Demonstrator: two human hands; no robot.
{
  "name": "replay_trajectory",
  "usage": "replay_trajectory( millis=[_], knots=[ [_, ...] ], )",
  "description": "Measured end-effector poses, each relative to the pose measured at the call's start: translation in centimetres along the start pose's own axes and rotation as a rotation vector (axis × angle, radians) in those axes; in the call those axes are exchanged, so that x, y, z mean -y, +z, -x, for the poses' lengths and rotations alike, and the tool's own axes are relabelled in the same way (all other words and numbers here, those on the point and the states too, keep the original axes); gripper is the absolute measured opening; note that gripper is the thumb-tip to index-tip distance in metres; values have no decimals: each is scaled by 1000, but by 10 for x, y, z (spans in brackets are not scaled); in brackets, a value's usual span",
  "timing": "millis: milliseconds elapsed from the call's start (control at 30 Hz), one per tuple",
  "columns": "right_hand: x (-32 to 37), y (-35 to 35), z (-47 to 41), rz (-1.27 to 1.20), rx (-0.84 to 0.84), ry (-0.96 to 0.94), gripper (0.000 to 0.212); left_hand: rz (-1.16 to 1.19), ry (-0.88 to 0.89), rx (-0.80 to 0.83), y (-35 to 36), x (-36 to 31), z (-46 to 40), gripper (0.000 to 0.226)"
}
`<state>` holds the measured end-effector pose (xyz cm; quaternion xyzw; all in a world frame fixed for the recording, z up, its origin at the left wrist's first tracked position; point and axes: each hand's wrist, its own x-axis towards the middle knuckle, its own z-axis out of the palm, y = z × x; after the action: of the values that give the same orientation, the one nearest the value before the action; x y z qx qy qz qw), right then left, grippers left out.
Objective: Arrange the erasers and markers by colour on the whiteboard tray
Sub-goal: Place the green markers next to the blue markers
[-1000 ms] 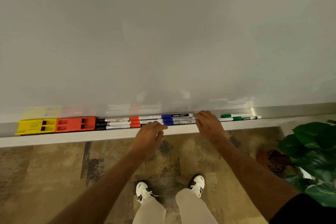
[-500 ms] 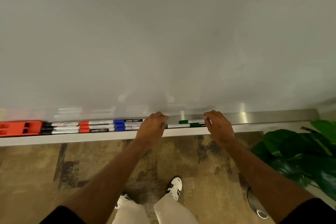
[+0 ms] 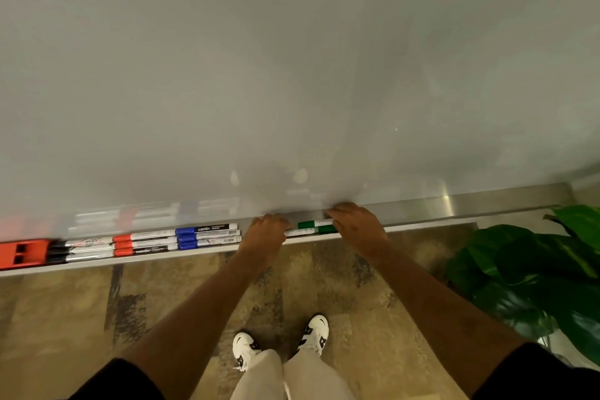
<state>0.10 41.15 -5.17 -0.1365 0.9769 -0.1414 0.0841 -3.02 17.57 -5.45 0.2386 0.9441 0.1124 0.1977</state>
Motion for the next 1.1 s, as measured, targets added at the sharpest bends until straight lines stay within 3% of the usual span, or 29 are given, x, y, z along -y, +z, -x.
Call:
replay_trajectory(
  millis=[100,367,733,1100],
  knots=[
    [3,10,-4,60,70,-38,29,38,17,-11,1,3,4,33],
    [6,18,-10,41,67,-40,37,126,-25,-117,-5,18,30,30],
    [5,21,-3,186,89,-96,39,170,-8,-161,-3,26,38,28],
    [-2,17,-2,157,90,-68,50,142,28,-164,-5,19,39,31]
  ],
)
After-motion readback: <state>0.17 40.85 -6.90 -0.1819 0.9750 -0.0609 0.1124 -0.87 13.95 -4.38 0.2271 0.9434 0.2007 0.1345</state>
